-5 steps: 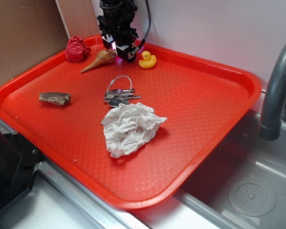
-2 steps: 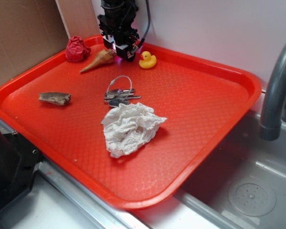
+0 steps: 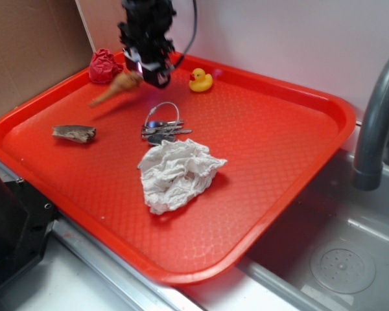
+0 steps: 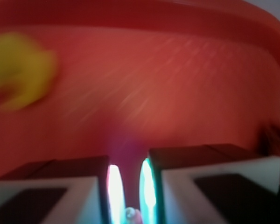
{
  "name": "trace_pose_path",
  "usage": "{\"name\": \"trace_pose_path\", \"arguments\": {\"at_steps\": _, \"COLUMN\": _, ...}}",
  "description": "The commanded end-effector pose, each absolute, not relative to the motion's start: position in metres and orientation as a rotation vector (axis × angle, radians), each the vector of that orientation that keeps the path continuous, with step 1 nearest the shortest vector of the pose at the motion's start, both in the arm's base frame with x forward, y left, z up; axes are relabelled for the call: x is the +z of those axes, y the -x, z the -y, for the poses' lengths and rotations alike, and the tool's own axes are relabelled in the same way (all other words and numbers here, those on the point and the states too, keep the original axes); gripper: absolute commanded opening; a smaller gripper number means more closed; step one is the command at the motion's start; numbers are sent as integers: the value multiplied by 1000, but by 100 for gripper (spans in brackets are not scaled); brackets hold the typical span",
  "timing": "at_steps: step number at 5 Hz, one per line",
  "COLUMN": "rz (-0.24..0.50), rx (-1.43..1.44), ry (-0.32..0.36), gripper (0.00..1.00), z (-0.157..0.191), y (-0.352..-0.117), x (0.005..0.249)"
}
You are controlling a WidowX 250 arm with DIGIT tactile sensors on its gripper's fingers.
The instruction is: Grab the shell.
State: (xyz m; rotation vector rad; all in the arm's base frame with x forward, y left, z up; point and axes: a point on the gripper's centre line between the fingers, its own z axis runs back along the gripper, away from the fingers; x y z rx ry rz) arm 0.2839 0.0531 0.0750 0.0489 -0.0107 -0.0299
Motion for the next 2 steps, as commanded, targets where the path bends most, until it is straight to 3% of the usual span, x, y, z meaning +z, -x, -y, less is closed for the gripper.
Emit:
{"name": "trace_pose_path", "arguments": {"at_steps": 1, "rz": 10, "rx": -57, "ry": 122, "gripper": 0, "z": -12, "y": -249, "x": 197}}
{"name": "trace_pose_path", "arguments": {"at_steps": 2, "rz": 25, "rx": -62, "ry": 108, "gripper": 0, "z": -3, "y": -235, "x": 220}}
